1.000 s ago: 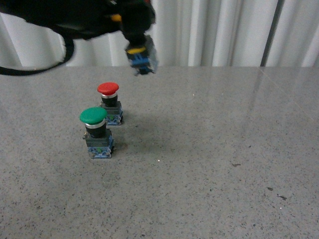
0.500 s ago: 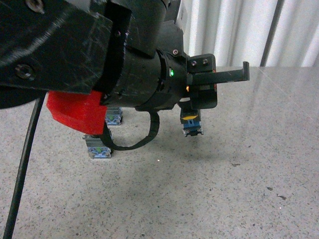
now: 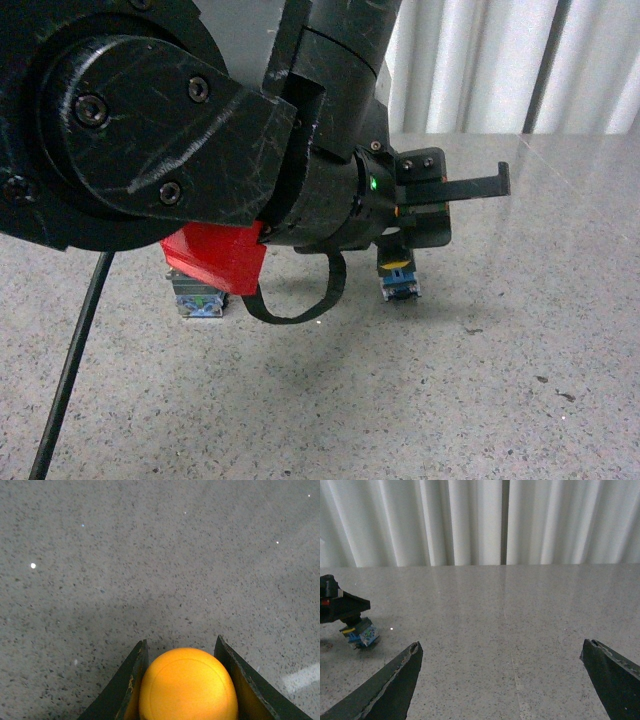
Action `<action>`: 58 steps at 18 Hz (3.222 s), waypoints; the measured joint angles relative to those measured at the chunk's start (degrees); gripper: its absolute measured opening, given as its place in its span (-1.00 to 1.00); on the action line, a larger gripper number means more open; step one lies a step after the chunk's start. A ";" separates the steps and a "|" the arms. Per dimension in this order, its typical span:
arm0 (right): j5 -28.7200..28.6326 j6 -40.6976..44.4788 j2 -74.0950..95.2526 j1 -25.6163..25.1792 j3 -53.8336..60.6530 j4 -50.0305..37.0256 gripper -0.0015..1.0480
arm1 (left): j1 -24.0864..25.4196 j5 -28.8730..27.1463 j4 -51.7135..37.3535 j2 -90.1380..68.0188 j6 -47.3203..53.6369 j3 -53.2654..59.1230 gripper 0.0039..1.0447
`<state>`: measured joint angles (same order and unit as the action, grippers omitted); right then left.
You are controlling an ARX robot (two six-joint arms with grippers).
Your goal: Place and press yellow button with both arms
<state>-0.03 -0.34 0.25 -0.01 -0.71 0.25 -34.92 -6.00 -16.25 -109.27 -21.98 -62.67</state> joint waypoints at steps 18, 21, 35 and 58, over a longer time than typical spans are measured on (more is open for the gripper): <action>0.00 0.00 0.00 0.00 0.00 -0.02 0.87 | 26.40 -2.14 -4.96 46.86 29.59 19.67 0.65; 0.02 0.00 0.00 0.00 0.00 0.00 0.87 | 35.12 4.50 1.09 60.85 24.87 30.77 0.26; 0.00 0.00 0.00 0.00 0.00 0.00 0.87 | 34.75 6.01 -2.69 84.48 22.16 57.00 -0.97; 0.00 0.00 0.00 0.00 0.00 -0.07 0.87 | 34.75 5.99 17.07 108.83 22.16 61.86 -0.97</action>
<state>-0.03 -0.34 0.25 -0.01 -0.71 0.19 -0.16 -0.01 0.82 -0.45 0.19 -0.82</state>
